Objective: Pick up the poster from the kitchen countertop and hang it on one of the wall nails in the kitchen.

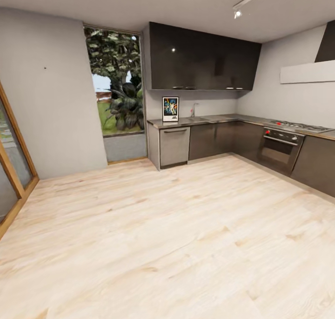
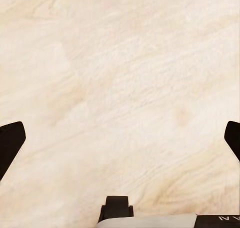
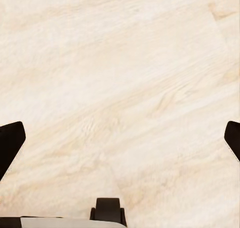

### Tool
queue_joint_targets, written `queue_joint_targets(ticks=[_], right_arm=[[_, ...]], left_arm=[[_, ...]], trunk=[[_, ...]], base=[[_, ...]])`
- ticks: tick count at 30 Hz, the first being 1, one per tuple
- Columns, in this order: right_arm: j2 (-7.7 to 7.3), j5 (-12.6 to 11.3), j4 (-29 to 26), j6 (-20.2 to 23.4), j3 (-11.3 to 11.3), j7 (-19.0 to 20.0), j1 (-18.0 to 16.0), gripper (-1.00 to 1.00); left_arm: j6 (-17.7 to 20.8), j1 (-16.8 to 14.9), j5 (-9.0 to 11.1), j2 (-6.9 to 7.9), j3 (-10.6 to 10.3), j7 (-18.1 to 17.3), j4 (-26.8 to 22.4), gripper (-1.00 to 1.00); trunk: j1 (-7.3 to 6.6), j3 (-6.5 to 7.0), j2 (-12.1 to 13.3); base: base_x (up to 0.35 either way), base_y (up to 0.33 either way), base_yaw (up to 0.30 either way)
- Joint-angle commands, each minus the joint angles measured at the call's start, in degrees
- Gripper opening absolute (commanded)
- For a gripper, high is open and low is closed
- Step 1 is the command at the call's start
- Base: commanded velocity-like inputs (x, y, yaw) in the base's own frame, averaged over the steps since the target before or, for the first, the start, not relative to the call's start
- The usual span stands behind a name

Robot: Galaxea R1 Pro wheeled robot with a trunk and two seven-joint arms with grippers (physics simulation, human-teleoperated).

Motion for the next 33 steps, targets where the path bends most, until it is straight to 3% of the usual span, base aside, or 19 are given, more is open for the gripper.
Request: queue_joint_targets(ticks=[1, 22, 33], right_arm=[[0.0, 0.2, 0.0, -0.2, 0.0, 0.0, 0.0, 1.0], [0.0, 0.2, 0.0, -0.2, 0.0, 0.0, 0.0, 1.0], [0.08, 0.2, 0.0, -0.2, 0.0, 0.0, 0.0, 1.0]], left_arm=[[-0.1, 0.0, 0.0, -0.01, 0.1, 0.0, -0.1, 1.0], [-0.2, 0.0, 0.0, -0.01, 0.1, 0.0, -0.1, 1.0], [-0.2, 0.0, 0.0, -0.01, 0.1, 0.0, -0.1, 1.0]], trunk=[[0.04, -0.05, 0.0], [0.04, -0.05, 0.0], [0.04, -0.05, 0.0]], base=[[0.338, -0.001, 0.0], [0.339, -0.002, 0.0], [0.331, -0.101, 0.0]])
